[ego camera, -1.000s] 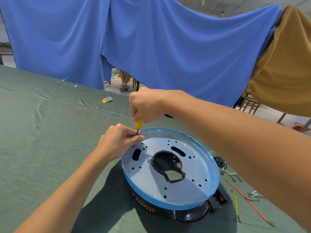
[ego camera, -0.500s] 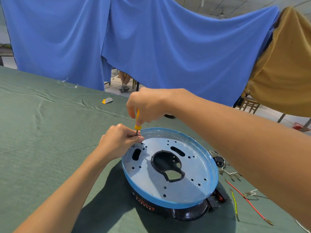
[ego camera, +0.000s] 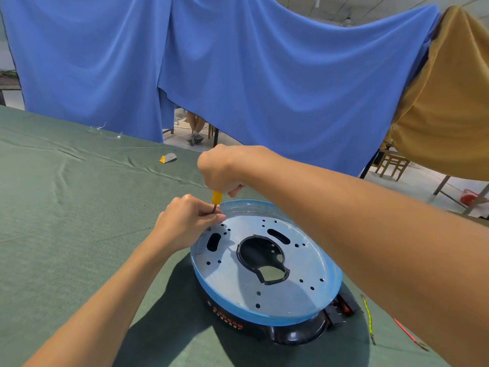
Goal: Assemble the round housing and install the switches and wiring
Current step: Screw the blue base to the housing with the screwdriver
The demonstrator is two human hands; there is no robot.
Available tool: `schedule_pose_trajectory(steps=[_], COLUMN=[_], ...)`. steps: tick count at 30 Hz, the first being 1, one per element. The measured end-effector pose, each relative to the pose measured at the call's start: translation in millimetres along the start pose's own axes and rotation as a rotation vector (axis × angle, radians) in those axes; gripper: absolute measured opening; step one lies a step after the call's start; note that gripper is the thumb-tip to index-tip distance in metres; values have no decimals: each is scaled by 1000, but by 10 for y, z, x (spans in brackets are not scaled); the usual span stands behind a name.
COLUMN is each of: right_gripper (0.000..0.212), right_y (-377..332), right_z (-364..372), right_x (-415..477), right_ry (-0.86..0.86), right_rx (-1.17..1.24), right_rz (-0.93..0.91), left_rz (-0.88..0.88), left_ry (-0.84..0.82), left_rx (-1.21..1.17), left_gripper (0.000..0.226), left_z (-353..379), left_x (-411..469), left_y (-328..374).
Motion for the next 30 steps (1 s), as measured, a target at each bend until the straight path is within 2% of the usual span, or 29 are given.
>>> schedule_pose_trajectory(steps=[4,9,12,14,16,18,20,25,26,28,30], right_gripper=[37,6,33,31,17,14,22,33,31,11,13], right_y=[18,-42,-58,-40,-7,1,44,252,247,219,185], right_z=[-17,-232,-217,-200,-124,-37,20,7,-30,-117,-177], right_x=[-47,-164,-176,-144,-71,-8,5,-103,-132,-177,-205], right_ry=[-17,109,138,151,97,16,-27,-29,-20,14,39], right_rx=[3,-114,-122,-180,-213,-177,-122,77,97,112,106], right_rz=[-11,-143,-131,-89,-47,-35,3,79,60,13,-22], left_rz=[2,-2,-4,-3,3,3,-1,9,13,18,19], left_ry=[-6,0,5,9,10,12,11,7,-1,-6,-4], left_rx=[9,-3,-9,-3,3,4,4,38,44,49,62], left_gripper=[5,2,4,3,4,4,4,7,8,9,8], left_z=[1,4,8,5,11,12,10,-1,-2,-6,-10], left_x=[11,13,18,14,16,23,28,17,17,15,15], left_y=[1,1,-16,-14,-4,-6,-8,12,18,26,34])
Point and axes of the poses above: each hand's wrist, its own x-axis towards the middle knuckle, its own z-axis out of the palm, y = z × x, the point moved 7 cm from there along x, towards the middle knuckle, and after that the axes turned 2 degrees about x, right-handed, at the moved point
